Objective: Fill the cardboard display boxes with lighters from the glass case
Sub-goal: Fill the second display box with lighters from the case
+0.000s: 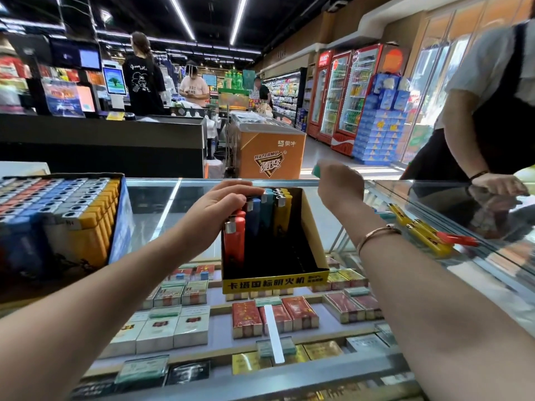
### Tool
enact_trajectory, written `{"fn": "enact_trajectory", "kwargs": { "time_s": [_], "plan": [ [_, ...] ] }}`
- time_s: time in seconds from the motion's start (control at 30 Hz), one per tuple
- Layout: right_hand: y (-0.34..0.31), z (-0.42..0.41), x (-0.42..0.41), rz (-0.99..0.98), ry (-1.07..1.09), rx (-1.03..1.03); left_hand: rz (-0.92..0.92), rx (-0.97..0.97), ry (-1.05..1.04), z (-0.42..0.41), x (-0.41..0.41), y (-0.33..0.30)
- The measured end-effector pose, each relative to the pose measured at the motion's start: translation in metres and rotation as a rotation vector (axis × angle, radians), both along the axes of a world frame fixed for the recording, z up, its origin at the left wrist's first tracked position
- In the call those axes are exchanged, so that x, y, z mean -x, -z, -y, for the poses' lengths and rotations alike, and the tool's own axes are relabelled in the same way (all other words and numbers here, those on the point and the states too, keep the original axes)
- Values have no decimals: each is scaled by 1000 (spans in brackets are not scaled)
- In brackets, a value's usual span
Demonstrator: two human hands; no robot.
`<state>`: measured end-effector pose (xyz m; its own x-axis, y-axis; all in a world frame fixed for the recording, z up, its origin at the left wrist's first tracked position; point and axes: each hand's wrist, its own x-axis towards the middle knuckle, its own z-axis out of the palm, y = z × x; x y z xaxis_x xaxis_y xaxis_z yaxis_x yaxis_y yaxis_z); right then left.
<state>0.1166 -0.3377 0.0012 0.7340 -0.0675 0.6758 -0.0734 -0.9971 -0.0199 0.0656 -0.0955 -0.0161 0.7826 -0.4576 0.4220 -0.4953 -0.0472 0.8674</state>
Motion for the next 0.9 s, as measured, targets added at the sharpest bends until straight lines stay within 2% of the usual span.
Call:
{"fn": "enact_trajectory", "kwargs": {
  "time_s": [0.07,0.2,0.37,0.7,0.83,0.9],
  "plan": [
    [-8,5,11,-42,63,-50,-4,-6,-2,0,0,-1],
    [-13,28,30,-279,249,-159,9,-33,-13,0,-2,0],
    [5,53,36,-493,317,-239,-4,-52,-6,-1,-1,-2],
    [-6,46,40,-680,140,-240,-52,-72,-24,-3,4,-9],
    [-16,27,51,-777,-3,-455,-71,-104,-21,-6,9,-13],
    [-23,24,53,-710,-99,-619,-85,-134,-10,-7,10,-17]
  ]
}}
